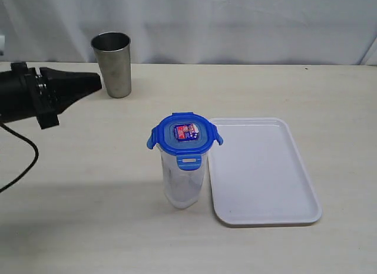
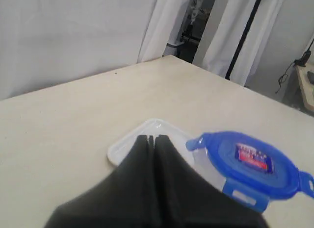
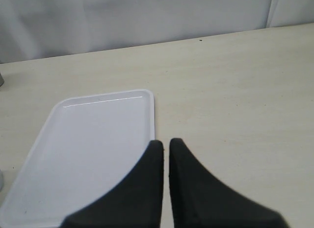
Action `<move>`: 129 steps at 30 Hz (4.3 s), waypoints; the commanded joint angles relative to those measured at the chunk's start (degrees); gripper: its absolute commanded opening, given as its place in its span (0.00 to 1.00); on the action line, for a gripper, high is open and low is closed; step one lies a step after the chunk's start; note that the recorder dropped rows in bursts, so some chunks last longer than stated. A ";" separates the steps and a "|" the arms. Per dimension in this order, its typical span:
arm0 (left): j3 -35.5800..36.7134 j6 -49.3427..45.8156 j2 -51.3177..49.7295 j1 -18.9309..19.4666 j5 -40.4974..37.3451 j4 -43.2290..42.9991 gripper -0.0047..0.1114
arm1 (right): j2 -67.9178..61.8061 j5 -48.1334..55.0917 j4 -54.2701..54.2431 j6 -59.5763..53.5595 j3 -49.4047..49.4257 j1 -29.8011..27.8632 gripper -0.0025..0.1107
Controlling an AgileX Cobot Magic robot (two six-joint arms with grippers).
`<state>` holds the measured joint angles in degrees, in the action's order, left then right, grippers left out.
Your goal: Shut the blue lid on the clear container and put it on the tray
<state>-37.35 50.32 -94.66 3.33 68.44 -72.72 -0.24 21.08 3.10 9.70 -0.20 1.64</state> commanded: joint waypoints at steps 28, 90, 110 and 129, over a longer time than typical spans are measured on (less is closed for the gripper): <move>0.66 -26.72 -7.71 -7.45 1.28 1.03 0.04 | 0.24 -40.49 7.83 23.37 -0.62 -0.13 0.06; 0.52 -35.53 -15.58 -11.61 1.53 7.68 0.04 | -81.74 -81.70 52.90 16.43 -5.09 -0.13 0.06; 0.52 -38.14 -14.06 -14.01 1.53 10.11 0.04 | -81.74 -82.08 53.12 16.44 -5.09 -0.13 0.06; 0.63 -33.62 -13.15 -12.07 1.53 3.05 0.04 | -81.74 -81.24 53.01 15.99 -5.09 -0.13 0.06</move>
<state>-36.89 16.17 -108.27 -7.55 69.61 -70.72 -81.88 -60.34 56.24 26.41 -5.32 1.64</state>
